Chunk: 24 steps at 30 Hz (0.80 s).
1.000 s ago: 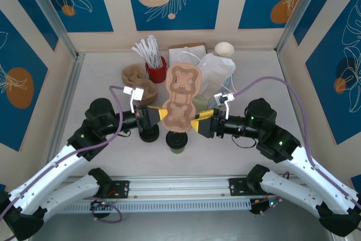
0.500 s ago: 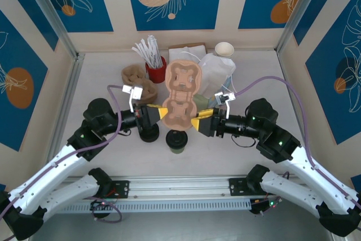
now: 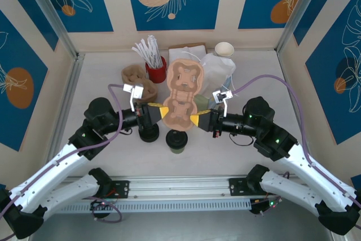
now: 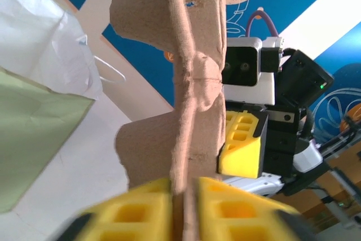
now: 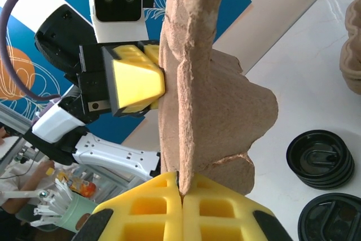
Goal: Pack the takeout coffee
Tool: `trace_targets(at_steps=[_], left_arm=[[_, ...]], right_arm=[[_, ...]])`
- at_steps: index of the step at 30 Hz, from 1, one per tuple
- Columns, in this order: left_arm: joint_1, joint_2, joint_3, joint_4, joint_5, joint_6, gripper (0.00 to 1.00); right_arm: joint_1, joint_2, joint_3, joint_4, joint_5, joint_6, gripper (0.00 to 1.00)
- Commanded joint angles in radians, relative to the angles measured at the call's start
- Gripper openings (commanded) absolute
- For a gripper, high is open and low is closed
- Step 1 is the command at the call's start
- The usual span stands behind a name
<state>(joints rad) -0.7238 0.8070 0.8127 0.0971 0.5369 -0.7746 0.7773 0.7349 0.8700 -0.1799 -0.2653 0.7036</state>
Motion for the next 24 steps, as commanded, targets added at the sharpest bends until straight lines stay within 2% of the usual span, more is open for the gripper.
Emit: trace_targets(at_steps=[1,2,5,11,15,18,24], left_arm=[[-0.018,-0.023,0.001,0.013,-0.011,0.009,0.45],[-0.017,-0.032,0.002,-0.003,-0.018,0.016,0.55],[-0.017,-0.065,0.039,-0.094,-0.064,0.065,0.73],[-0.019,-0.058,0.225,-0.368,-0.166,0.214,0.89],[-0.018,0.018,0.410,-0.562,-0.190,0.390,0.91],[-0.018,0.092,0.546,-0.670,-0.194,0.524,0.85],[-0.020,0.221,0.743,-0.833,-0.183,0.738,0.82]], right_arm=[[0.004,-0.008,0.026,-0.018,0.021,-0.010,0.00],[0.004,-0.009,0.029,-0.041,0.038,-0.014,0.00],[-0.004,-0.011,0.035,-0.108,0.088,-0.010,0.00],[-0.027,-0.029,0.094,-0.274,0.149,0.031,0.00],[-0.053,-0.044,0.142,-0.401,0.177,0.067,0.00],[-0.071,-0.051,0.169,-0.449,0.171,0.094,0.00],[-0.078,-0.017,0.227,-0.533,0.145,0.138,0.00]])
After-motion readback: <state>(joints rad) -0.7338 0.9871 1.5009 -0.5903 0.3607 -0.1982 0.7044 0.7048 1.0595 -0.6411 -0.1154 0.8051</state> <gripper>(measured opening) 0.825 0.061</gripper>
